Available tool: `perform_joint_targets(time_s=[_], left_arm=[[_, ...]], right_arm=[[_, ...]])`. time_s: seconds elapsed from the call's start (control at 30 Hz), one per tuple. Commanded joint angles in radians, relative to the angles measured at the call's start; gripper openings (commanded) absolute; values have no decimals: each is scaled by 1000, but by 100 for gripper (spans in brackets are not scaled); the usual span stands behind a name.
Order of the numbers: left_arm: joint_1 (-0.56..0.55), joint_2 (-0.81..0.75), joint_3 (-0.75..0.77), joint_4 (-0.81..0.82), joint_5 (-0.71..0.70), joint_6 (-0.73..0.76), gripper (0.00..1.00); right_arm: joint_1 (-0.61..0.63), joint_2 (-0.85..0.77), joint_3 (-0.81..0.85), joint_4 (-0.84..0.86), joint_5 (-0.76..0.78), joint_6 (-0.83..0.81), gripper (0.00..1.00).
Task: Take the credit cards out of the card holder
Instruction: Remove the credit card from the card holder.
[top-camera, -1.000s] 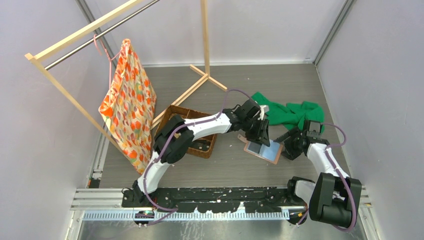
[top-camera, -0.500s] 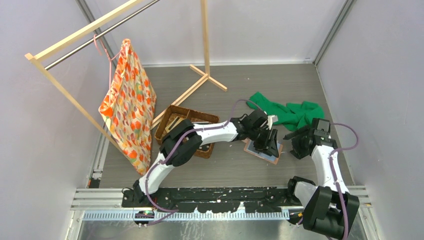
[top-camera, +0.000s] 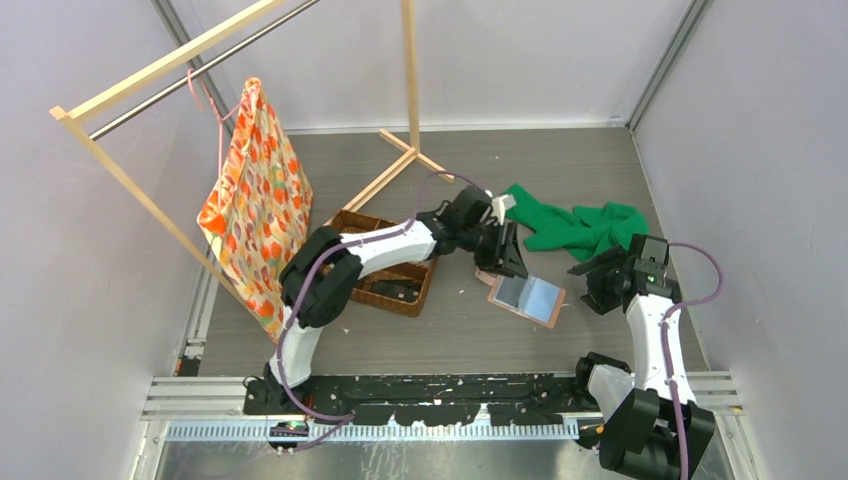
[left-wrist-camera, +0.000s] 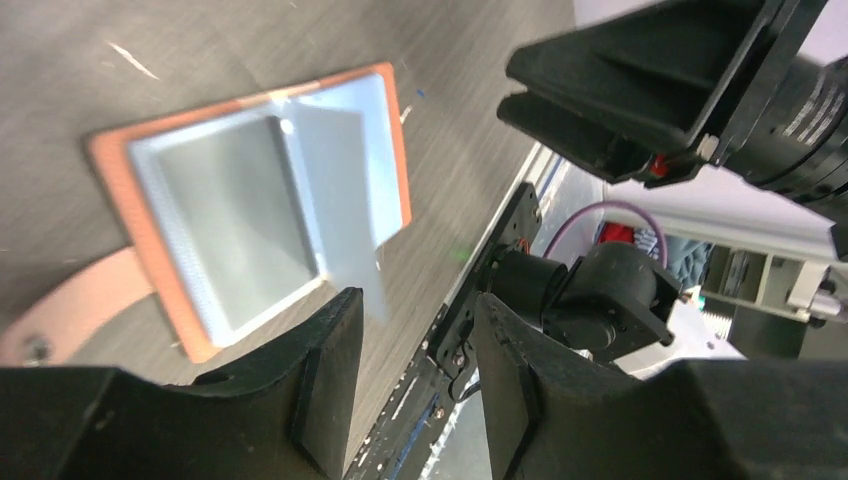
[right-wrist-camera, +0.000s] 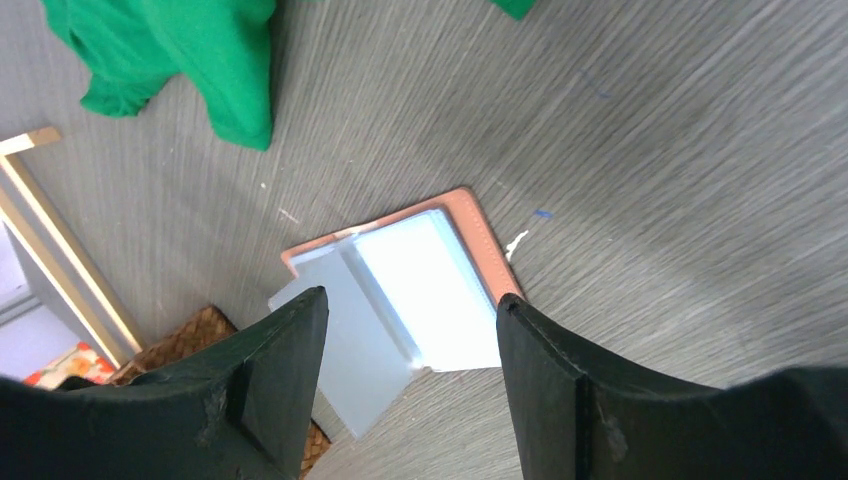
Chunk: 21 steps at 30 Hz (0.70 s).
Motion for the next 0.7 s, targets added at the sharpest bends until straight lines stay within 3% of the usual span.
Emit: perform_joint_targets(time_s=[0.0,0.3,0.53,0.67], left_arm=[[49,-43,-77,108,35,-45,46],[61,67,-62,187,99,-127,43],[48,54,-28,-7,-32,3,48],[43,67,-16,-23,-24,15,49]], right_arm=[[1,-20,27,48,-97,-10,67],[12,-22,24,67,-122,-2,67],[12,18,-17,78,-80,-11,67],[12,71,-62,116,-75,-6,68]])
